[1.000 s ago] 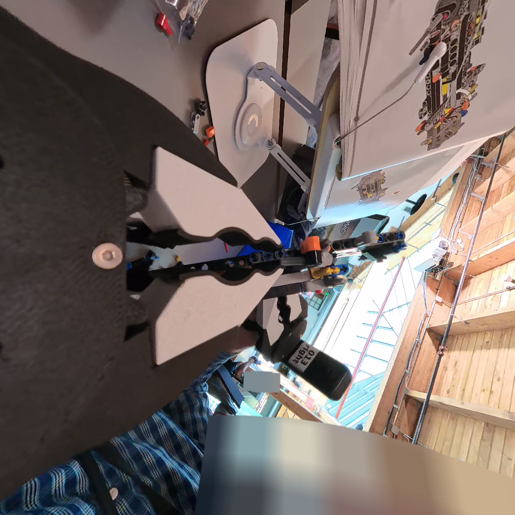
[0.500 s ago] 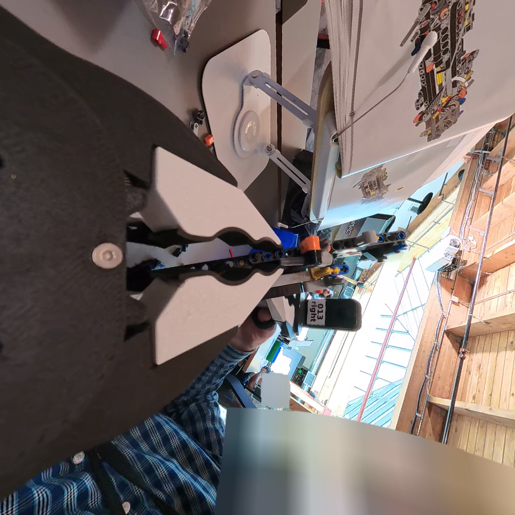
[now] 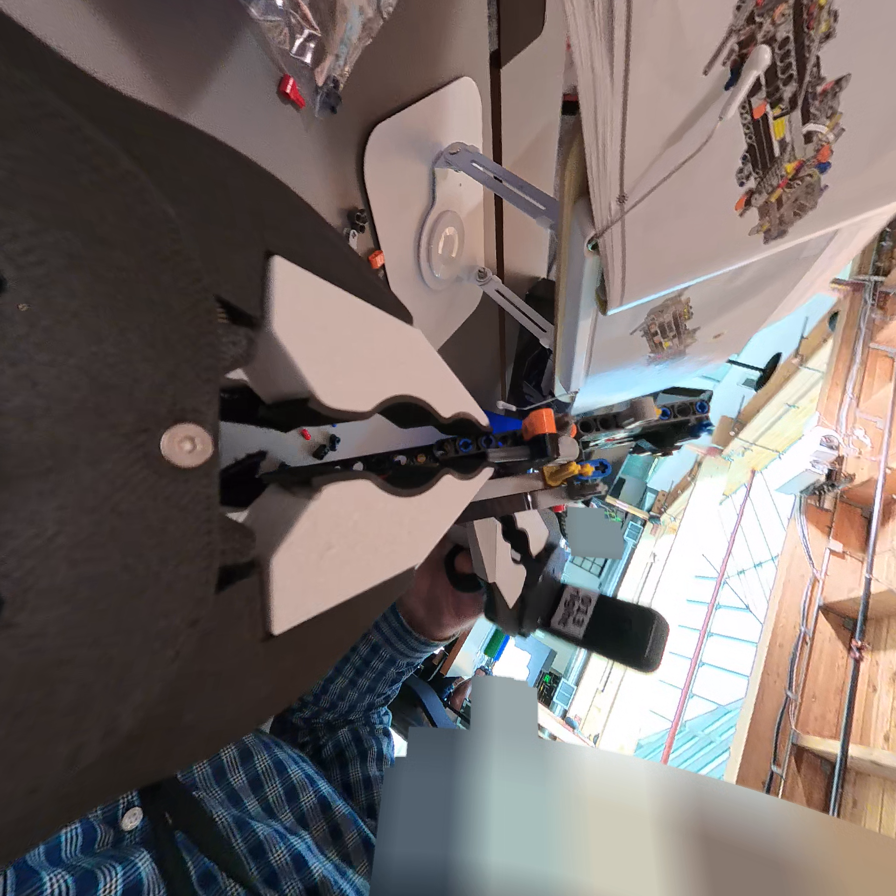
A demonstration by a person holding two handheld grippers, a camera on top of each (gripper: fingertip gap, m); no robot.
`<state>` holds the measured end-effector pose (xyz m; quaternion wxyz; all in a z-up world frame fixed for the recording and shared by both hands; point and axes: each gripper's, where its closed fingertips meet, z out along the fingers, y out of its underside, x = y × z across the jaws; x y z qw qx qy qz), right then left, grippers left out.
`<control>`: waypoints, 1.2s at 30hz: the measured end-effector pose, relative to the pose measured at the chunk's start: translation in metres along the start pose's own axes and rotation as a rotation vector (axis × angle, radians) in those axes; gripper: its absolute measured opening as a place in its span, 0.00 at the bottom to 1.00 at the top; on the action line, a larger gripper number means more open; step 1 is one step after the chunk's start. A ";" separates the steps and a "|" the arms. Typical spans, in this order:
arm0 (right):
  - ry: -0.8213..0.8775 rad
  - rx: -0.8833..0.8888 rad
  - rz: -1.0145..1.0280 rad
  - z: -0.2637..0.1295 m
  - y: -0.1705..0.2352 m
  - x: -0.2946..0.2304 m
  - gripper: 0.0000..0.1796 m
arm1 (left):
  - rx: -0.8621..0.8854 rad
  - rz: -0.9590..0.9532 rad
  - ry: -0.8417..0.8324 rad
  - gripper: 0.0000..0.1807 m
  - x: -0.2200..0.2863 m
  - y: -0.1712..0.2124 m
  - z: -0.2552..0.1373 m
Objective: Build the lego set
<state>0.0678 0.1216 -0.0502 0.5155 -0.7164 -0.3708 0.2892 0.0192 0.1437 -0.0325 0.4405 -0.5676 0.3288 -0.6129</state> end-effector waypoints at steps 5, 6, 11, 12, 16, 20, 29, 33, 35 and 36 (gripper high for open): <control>0.260 -0.053 -0.305 0.002 -0.001 0.010 0.00 | 0.013 -0.131 -0.013 0.04 -0.008 0.000 0.001; 0.316 -0.076 -0.378 0.002 -0.001 0.012 0.00 | 0.018 -0.153 -0.020 0.04 -0.010 0.000 0.002; 0.531 -0.169 -0.708 0.003 -0.001 0.018 0.00 | 0.043 -0.236 -0.001 0.04 -0.012 -0.001 0.001; 0.556 -0.183 -0.751 0.003 -0.001 0.018 0.00 | 0.042 -0.239 -0.002 0.04 -0.012 -0.001 0.000; 0.611 -0.208 -0.855 0.002 -0.004 0.019 0.00 | 0.054 -0.241 0.011 0.04 -0.010 -0.002 0.000; 0.681 -0.220 -0.939 -0.001 -0.008 0.023 0.00 | 0.061 -0.255 0.013 0.04 -0.010 -0.002 0.002; 0.743 -0.203 -1.029 0.000 -0.010 0.025 0.00 | 0.077 -0.288 -0.002 0.04 -0.013 -0.002 0.002; 0.756 -0.180 -1.046 0.000 -0.012 0.026 0.00 | 0.092 -0.301 0.001 0.04 -0.014 -0.003 0.002; 0.751 -0.175 -1.053 -0.001 -0.011 0.025 0.00 | 0.090 -0.300 0.000 0.04 -0.015 -0.003 0.003; 0.754 -0.172 -1.058 -0.002 -0.012 0.025 0.00 | 0.091 -0.301 0.000 0.04 -0.015 -0.003 0.003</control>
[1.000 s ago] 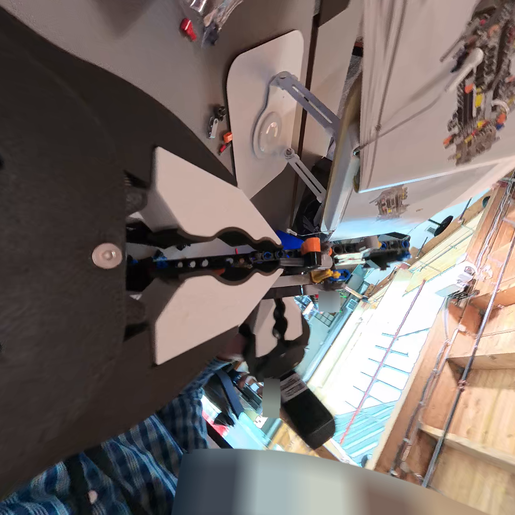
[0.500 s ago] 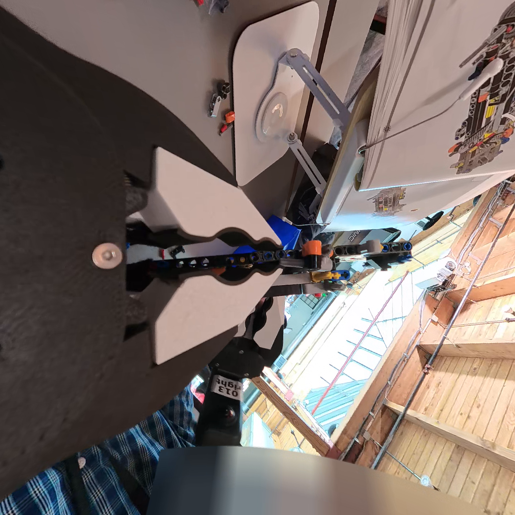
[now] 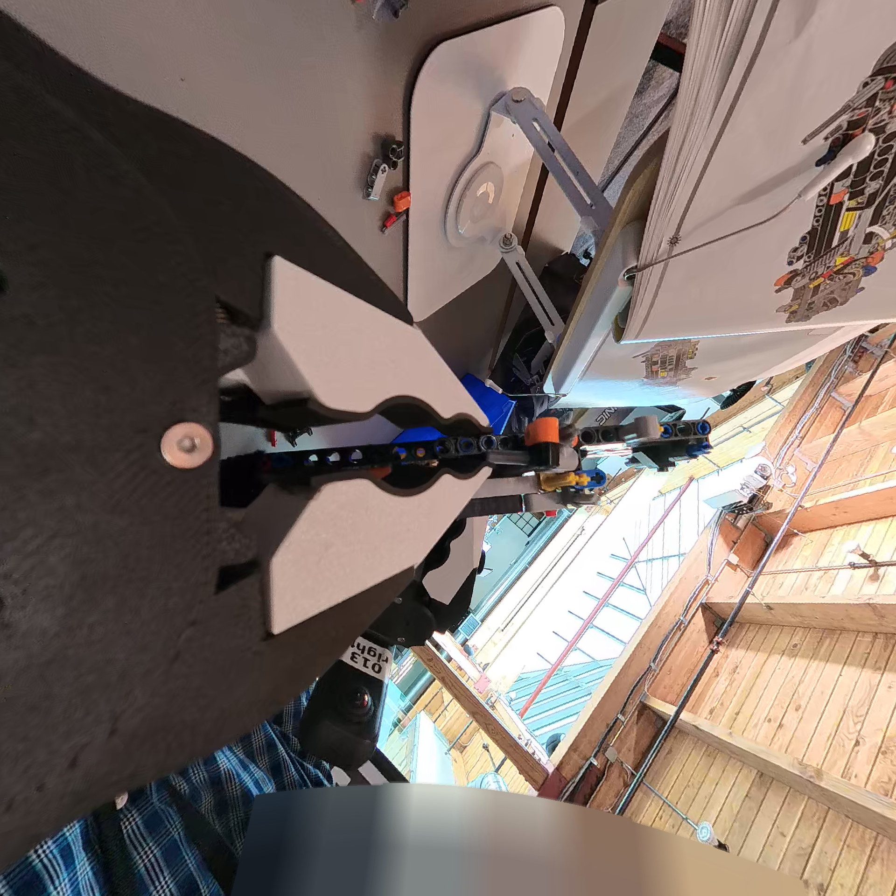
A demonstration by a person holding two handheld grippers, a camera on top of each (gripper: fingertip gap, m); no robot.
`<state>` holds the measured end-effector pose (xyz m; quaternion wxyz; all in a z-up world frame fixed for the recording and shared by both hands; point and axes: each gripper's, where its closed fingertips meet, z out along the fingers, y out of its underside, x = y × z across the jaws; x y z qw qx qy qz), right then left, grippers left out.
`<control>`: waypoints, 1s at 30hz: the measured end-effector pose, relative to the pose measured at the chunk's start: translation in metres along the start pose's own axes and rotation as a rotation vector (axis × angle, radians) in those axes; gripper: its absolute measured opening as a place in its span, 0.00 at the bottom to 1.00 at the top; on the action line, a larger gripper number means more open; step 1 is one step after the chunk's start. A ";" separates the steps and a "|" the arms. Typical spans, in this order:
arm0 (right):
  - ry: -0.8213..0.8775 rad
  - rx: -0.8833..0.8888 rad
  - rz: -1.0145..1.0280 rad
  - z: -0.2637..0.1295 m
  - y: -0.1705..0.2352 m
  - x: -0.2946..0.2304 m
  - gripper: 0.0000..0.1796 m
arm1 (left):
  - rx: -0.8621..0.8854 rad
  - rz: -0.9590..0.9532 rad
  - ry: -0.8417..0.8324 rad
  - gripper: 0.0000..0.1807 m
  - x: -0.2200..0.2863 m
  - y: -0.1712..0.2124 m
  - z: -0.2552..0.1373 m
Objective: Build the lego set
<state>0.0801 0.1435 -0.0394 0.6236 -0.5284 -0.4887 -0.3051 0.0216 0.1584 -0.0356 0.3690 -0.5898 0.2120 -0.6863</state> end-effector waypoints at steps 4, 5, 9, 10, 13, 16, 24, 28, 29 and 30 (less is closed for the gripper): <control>-0.007 0.006 -0.012 -0.003 0.000 -0.002 0.04 | 0.007 0.007 -0.009 0.04 0.000 -0.001 0.002; -0.016 0.005 -0.012 -0.003 0.000 -0.004 0.05 | 0.005 0.006 -0.011 0.04 -0.001 -0.001 0.002; -0.009 0.002 0.001 -0.006 0.002 -0.002 0.04 | 0.016 0.001 -0.017 0.04 -0.002 -0.001 0.003; -0.007 -0.001 0.002 -0.006 0.002 -0.001 0.04 | 0.015 0.001 -0.017 0.04 -0.003 -0.001 0.004; -0.006 -0.006 0.012 -0.005 0.004 0.000 0.01 | 0.012 0.002 -0.021 0.04 -0.003 0.000 0.005; -0.018 -0.014 0.017 -0.004 0.005 -0.002 0.00 | 0.009 0.012 -0.028 0.04 -0.004 0.000 0.005; -0.061 -0.003 0.095 -0.004 0.005 -0.001 0.00 | 0.003 0.056 -0.041 0.04 -0.003 -0.001 0.005; -0.080 0.001 0.134 -0.003 0.006 -0.002 0.01 | -0.004 0.091 -0.060 0.04 -0.003 -0.001 0.005; -0.085 0.002 0.143 -0.003 0.007 -0.003 0.00 | -0.004 0.102 -0.066 0.04 -0.003 -0.001 0.005; -0.093 0.004 0.158 -0.002 0.008 -0.003 0.00 | -0.003 0.113 -0.072 0.04 -0.002 -0.001 0.006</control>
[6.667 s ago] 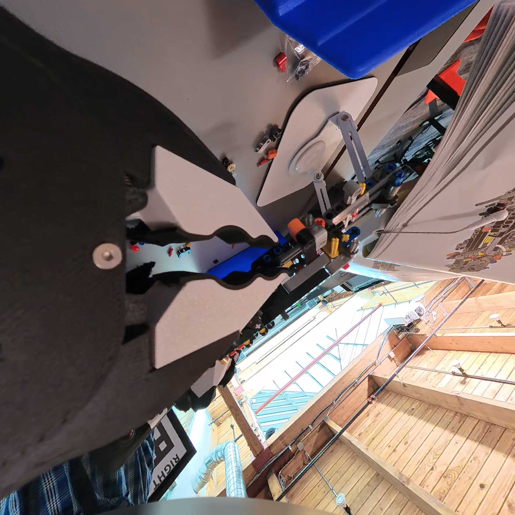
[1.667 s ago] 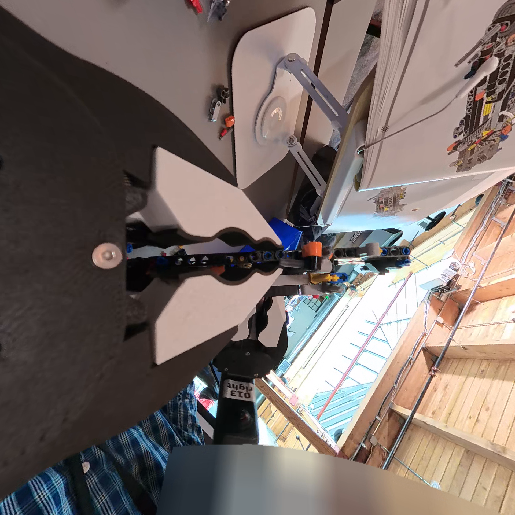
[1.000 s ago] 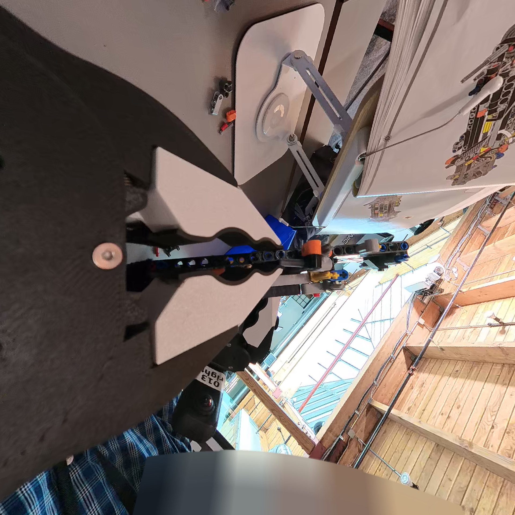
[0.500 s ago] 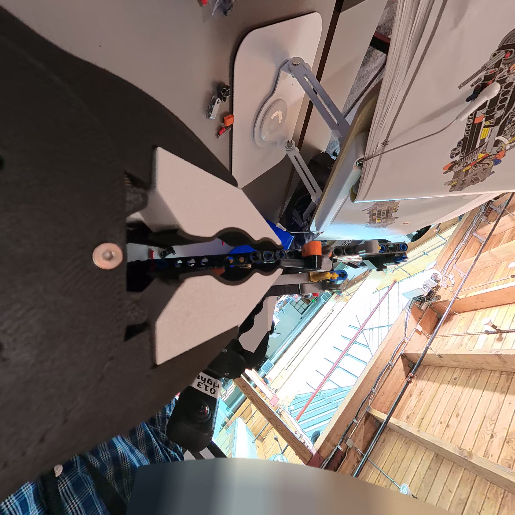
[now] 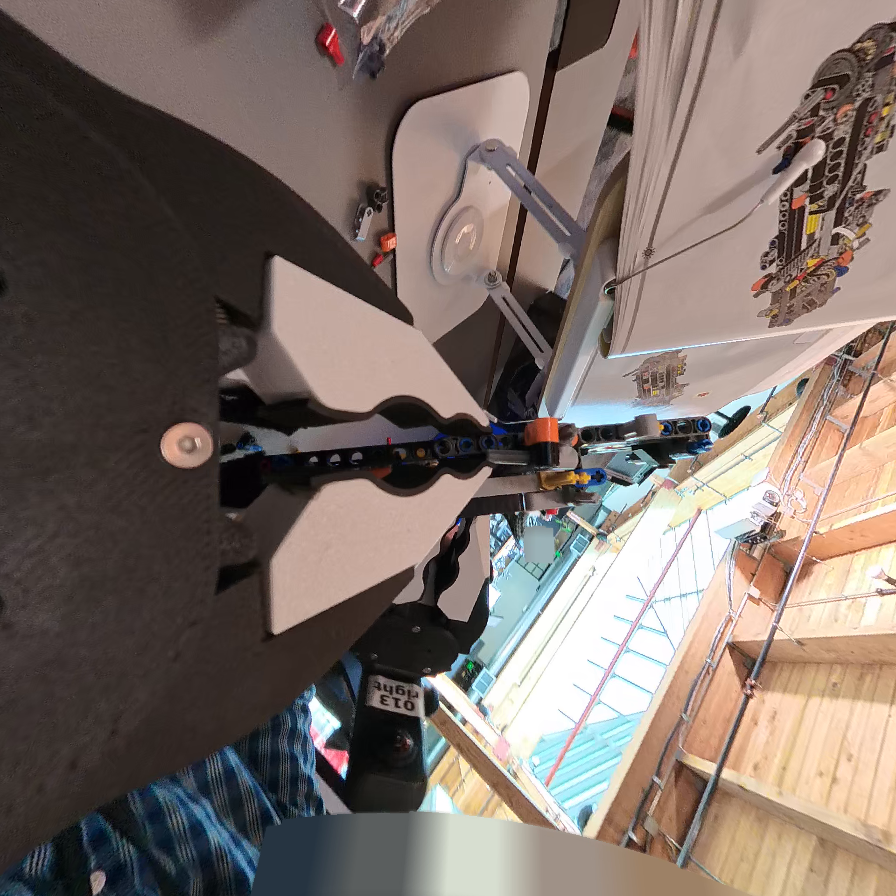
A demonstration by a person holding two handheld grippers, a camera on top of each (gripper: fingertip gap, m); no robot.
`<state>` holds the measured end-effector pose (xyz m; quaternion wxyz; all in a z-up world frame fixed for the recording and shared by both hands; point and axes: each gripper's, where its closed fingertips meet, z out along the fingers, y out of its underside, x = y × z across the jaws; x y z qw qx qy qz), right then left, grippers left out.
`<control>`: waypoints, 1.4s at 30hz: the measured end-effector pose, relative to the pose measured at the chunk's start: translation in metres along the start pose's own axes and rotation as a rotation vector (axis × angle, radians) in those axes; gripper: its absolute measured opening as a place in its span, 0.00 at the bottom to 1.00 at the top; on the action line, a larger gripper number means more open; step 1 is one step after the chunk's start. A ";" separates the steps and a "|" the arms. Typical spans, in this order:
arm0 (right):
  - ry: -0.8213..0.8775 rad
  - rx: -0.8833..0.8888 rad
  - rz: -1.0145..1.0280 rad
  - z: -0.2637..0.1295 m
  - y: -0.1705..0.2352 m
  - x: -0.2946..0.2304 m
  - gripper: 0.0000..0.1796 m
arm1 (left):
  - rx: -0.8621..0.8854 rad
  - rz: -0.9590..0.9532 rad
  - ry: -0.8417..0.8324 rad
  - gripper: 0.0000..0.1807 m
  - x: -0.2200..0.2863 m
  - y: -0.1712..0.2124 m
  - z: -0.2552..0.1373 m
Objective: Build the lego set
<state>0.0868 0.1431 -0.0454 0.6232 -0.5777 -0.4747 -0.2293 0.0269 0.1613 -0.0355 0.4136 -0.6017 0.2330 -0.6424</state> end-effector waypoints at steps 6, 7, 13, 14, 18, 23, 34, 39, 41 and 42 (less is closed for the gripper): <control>-0.085 0.015 0.143 0.004 0.006 -0.005 0.01 | -0.013 0.096 -0.059 0.04 0.001 0.001 0.001; -0.112 0.021 0.178 0.004 0.007 -0.006 0.01 | -0.018 0.118 -0.072 0.04 0.001 0.001 0.001; -0.352 0.176 0.611 -0.003 0.000 -0.003 0.07 | -0.004 0.251 -0.136 0.04 0.006 -0.004 0.001; -0.393 0.214 0.711 -0.006 -0.003 0.001 0.10 | -0.003 0.273 -0.142 0.04 0.007 -0.004 0.001; -0.520 0.297 1.023 -0.007 -0.010 0.013 0.13 | -0.018 0.362 -0.179 0.04 0.010 -0.002 0.004; -0.550 0.223 1.143 0.005 -0.004 0.002 0.14 | -0.027 0.440 -0.222 0.04 0.013 0.003 0.009; -0.531 0.206 1.257 0.011 -0.004 0.005 0.18 | -0.006 0.495 -0.248 0.04 0.015 0.005 0.013; -0.554 0.225 1.298 0.012 -0.002 0.006 0.14 | 0.001 0.489 -0.246 0.04 0.016 0.005 0.013; -0.564 0.224 1.293 0.011 -0.002 0.005 0.14 | -0.001 0.488 -0.243 0.04 0.016 0.005 0.013; -0.567 0.226 1.292 0.011 -0.002 0.005 0.14 | 0.001 0.489 -0.242 0.04 0.016 0.005 0.013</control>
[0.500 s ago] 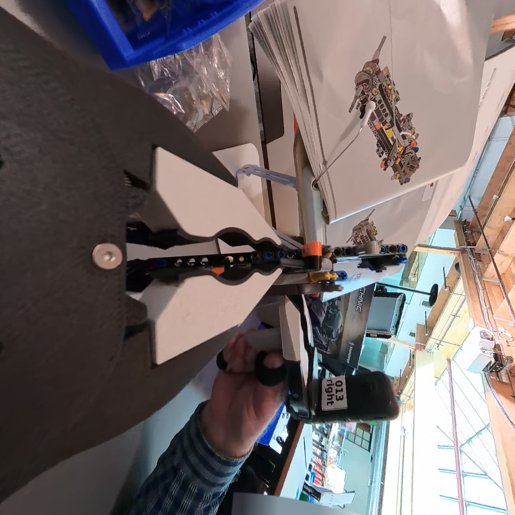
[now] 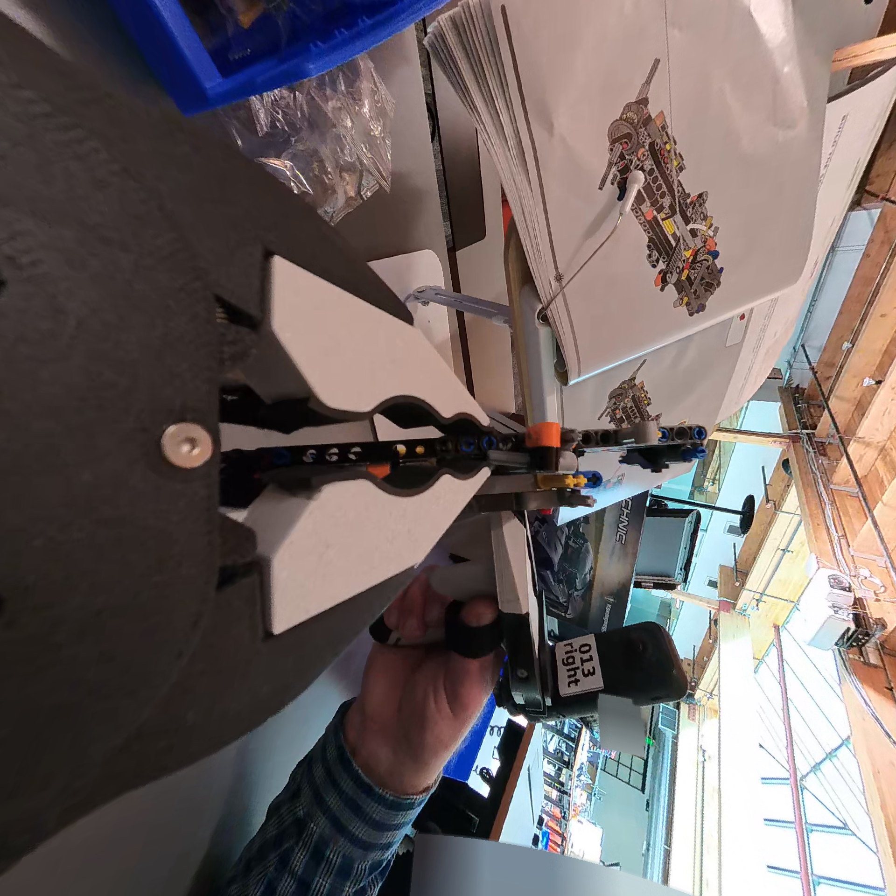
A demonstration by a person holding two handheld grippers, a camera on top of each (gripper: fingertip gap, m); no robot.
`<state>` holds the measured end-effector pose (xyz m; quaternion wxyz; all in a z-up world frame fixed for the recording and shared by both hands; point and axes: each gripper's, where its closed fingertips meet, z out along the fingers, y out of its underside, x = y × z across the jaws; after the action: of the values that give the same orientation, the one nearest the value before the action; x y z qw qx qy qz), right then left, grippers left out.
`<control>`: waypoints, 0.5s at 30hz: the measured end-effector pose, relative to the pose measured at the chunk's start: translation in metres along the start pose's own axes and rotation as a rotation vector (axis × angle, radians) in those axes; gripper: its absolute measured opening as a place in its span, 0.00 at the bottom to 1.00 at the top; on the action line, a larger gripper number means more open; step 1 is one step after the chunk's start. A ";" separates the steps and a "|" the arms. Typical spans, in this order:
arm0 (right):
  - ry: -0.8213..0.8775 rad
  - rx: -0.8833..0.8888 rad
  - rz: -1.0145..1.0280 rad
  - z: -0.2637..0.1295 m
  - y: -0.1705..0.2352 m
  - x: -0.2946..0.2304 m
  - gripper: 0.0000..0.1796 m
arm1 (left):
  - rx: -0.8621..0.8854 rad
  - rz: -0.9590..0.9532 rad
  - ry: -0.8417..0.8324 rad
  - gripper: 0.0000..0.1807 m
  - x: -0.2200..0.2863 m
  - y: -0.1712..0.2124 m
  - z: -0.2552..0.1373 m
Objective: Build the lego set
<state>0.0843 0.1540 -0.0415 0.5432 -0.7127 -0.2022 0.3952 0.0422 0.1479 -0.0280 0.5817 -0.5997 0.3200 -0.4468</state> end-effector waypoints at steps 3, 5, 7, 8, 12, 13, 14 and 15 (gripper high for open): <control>-0.017 0.008 0.010 -0.001 -0.001 0.000 0.14 | 0.005 -0.015 0.006 0.04 0.000 -0.001 0.000; -0.025 0.014 0.015 -0.001 -0.002 0.000 0.13 | 0.010 -0.025 0.008 0.04 -0.001 -0.001 0.001; -0.023 0.013 0.009 -0.001 -0.002 0.001 0.13 | 0.012 -0.033 0.010 0.04 -0.001 0.000 0.001; -0.022 0.013 0.008 -0.001 -0.002 0.001 0.13 | 0.013 -0.036 0.009 0.04 -0.001 0.000 0.001; -0.020 0.011 0.012 0.000 -0.001 0.002 0.12 | 0.013 -0.045 0.006 0.04 -0.003 0.001 0.001; -0.019 0.012 0.011 0.000 -0.001 0.003 0.12 | 0.014 -0.048 0.006 0.04 -0.003 0.001 0.001; -0.019 0.013 0.009 0.000 -0.001 0.003 0.12 | 0.015 -0.051 0.006 0.04 -0.003 0.001 0.001; -0.019 0.010 0.008 0.000 -0.001 0.003 0.12 | 0.015 -0.051 0.006 0.04 -0.003 0.001 0.001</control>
<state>0.0862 0.1562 -0.0419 0.5431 -0.7072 -0.2024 0.4049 0.0420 0.1510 -0.0297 0.5737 -0.6020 0.3027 -0.4657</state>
